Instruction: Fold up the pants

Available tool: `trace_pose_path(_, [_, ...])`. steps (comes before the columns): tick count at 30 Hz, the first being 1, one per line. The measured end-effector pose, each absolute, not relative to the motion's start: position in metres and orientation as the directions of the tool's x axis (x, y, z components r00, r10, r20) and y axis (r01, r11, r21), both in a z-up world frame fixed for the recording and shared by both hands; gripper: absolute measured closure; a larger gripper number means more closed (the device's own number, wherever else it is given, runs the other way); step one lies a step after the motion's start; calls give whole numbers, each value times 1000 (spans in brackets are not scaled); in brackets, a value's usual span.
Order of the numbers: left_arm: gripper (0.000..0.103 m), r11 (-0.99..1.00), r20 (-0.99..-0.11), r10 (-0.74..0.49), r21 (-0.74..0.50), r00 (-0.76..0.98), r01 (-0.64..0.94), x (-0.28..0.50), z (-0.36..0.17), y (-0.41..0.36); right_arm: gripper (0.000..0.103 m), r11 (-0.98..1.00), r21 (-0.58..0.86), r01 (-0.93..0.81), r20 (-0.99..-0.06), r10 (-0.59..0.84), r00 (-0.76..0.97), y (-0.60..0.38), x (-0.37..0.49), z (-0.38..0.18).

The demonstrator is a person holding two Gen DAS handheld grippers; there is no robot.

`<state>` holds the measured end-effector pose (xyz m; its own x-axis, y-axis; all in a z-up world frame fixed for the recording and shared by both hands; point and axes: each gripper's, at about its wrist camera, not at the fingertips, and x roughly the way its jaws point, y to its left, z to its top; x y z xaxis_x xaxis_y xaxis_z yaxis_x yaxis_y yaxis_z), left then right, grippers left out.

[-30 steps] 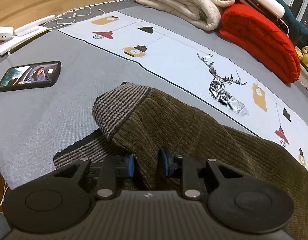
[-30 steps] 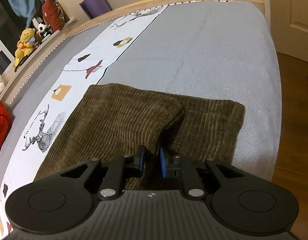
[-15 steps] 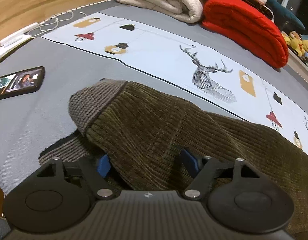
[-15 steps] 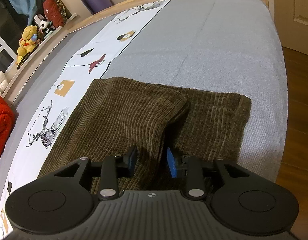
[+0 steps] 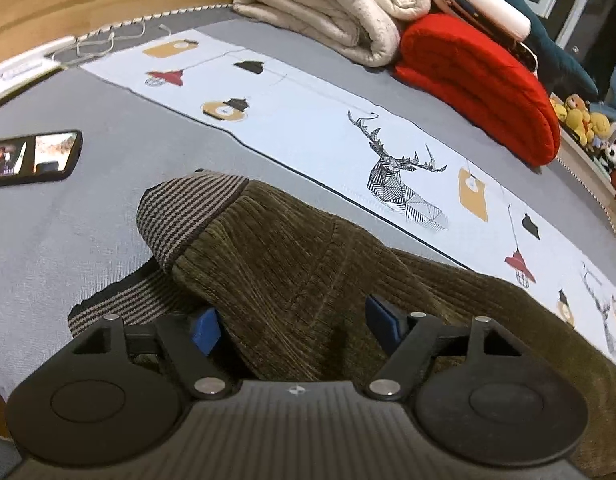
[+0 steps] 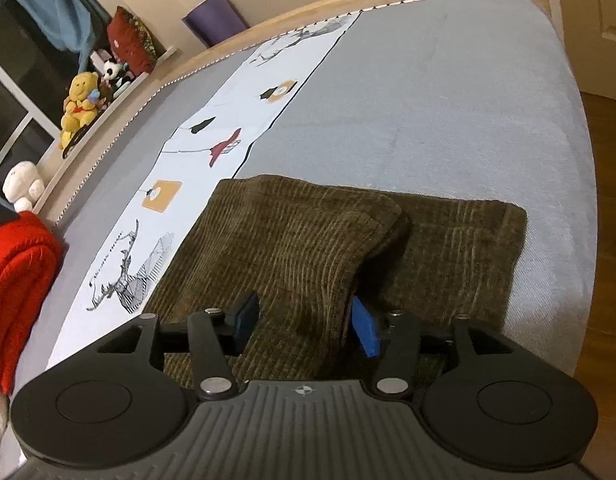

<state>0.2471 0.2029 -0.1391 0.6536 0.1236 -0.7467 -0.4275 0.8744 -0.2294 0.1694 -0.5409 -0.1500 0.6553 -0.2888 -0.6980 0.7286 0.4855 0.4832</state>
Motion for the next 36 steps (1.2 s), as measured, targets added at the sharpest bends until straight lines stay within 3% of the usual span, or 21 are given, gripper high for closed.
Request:
trace_pose_path(5, [15,897,-773,100,-202,627,-393,249,-146,193,49,448,510,734,-699,-281,657,-547,166,-152])
trace_pose_path(11, [15,898,-789,84,-205,609,-388,250,-152,193,48,264,651,711,-668,-246,703,-570,144,-165])
trace_pose_path(14, [14,882,-791,77,-230,607,-411,251,-153,197,48,159,745,648,-606,-245,757,-580,131,-172])
trace_pose_path(20, [14,872,-784,93,-234,614,-431,251,-149,196,49,168,746,644,-603,-241,761,-590,138,-178])
trace_pose_path(22, [16,860,-787,85,-252,611,-444,249,-146,200,56,138,768,625,-596,-202,777,-594,143,-184])
trace_pose_path(23, [24,856,-790,81,-258,608,-448,248,-144,202,62,132,772,622,-602,-163,782,-594,148,-187])
trace_pose_path(25, [53,848,-795,105,-242,598,-470,249,-139,209,92,173,738,652,-632,-160,758,-589,158,-182])
trace_pose_path(26, [80,837,-804,133,-222,579,-500,250,-138,213,92,231,708,668,-643,-181,744,-585,163,-175])
trace_pose_path(27, [90,819,-818,153,-209,554,-535,251,-138,219,93,289,669,685,-650,-221,727,-579,169,-165])
trace_pose_path(30, [93,742,-854,99,-278,510,-610,255,-142,240,94,389,619,682,-636,-262,726,-565,184,-146])
trace_pose_path(36, [94,797,-837,188,-176,515,-577,262,-124,221,94,409,577,707,-645,-303,701,-554,200,-134])
